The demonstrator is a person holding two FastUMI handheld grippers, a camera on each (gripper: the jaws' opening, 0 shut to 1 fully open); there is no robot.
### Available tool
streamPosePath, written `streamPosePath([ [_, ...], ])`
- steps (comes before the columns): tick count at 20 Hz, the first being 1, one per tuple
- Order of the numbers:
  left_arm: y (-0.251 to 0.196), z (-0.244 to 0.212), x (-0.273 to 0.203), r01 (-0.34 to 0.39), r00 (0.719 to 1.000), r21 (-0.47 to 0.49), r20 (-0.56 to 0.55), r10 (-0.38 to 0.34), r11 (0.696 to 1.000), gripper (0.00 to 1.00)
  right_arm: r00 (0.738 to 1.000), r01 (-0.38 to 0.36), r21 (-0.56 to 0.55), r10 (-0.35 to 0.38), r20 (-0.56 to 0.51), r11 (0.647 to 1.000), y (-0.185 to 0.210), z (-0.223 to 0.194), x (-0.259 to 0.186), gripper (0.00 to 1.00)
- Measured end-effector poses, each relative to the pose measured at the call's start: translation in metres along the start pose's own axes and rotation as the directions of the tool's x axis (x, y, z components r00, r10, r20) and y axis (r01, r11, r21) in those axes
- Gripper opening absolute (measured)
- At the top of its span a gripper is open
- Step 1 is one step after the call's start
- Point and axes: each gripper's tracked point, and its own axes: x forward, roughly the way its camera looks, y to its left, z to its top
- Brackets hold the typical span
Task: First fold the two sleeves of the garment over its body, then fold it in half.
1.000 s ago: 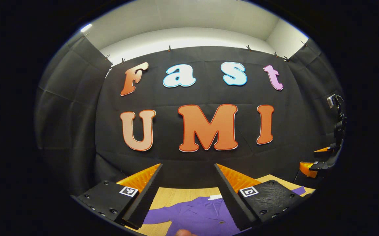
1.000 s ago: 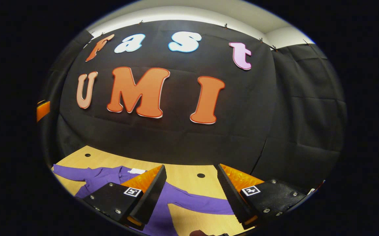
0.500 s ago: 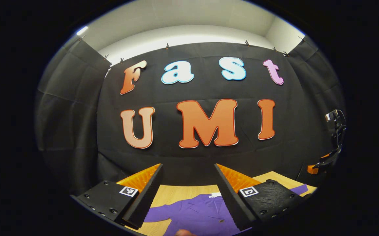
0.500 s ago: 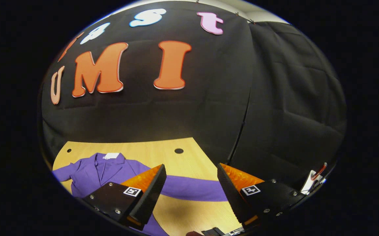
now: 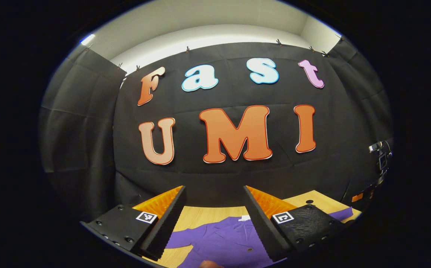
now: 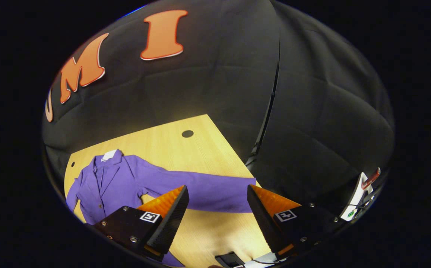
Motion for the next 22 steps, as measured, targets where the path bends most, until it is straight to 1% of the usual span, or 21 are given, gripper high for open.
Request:
streamPosePath([
  [2, -0.003, -0.004, 0.0, -0.018, 1.0, -0.007, -0.009, 0.018, 1.0, 0.96, 0.999, 0.004, 0.015, -0.003, -0.048, 1.0, -0.014, -0.004, 0.014, 0.96],
  [5, -0.009, -0.016, 0.0, -0.046, 0.998, -0.01, -0.054, 0.045, 0.999, 0.96, 0.988, -0.035, 0.056, 0.043, -0.149, 0.998, -0.021, -0.011, 0.035, 0.96],
  [7, -0.01, -0.025, -0.003, -0.063, 0.995, -0.002, -0.084, 0.063, 0.998, 0.96, 0.97, -0.057, 0.071, 0.072, -0.234, 0.996, -0.025, -0.022, 0.052, 0.96],
  [8, -0.01, -0.029, -0.004, -0.073, 0.993, -0.008, -0.094, 0.072, 0.997, 0.95, 0.956, -0.064, 0.068, 0.081, -0.281, 0.996, -0.027, -0.031, 0.058, 0.96],
  [12, -0.005, -0.041, -0.011, -0.117, 0.985, -0.02, -0.133, 0.113, 0.993, 0.96, 0.913, -0.074, 0.069, 0.095, -0.396, 0.995, -0.037, -0.05, 0.076, 0.96],
  [16, -0.001, -0.045, -0.018, -0.148, 0.977, -0.005, -0.154, 0.146, 0.989, 0.96, 0.872, -0.065, 0.154, 0.131, -0.472, 0.986, -0.042, -0.06, 0.099, 0.95],
  [18, -0.002, -0.048, -0.02, -0.155, 0.973, 0.01, -0.17, 0.155, 0.988, 0.95, 0.855, -0.043, 0.165, 0.122, -0.504, 0.985, -0.047, -0.07, 0.114, 0.94],
  [20, -0.004, -0.048, -0.019, -0.155, 0.972, 0.027, -0.176, 0.157, 0.988, 0.96, 0.844, -0.018, 0.15, 0.096, -0.528, 0.989, -0.054, -0.076, 0.128, 0.94],
  [22, -0.006, -0.048, -0.02, -0.152, 0.971, 0.048, -0.181, 0.158, 0.987, 0.96, 0.828, -0.004, 0.165, 0.096, -0.553, 0.986, -0.053, -0.083, 0.136, 0.94],
])
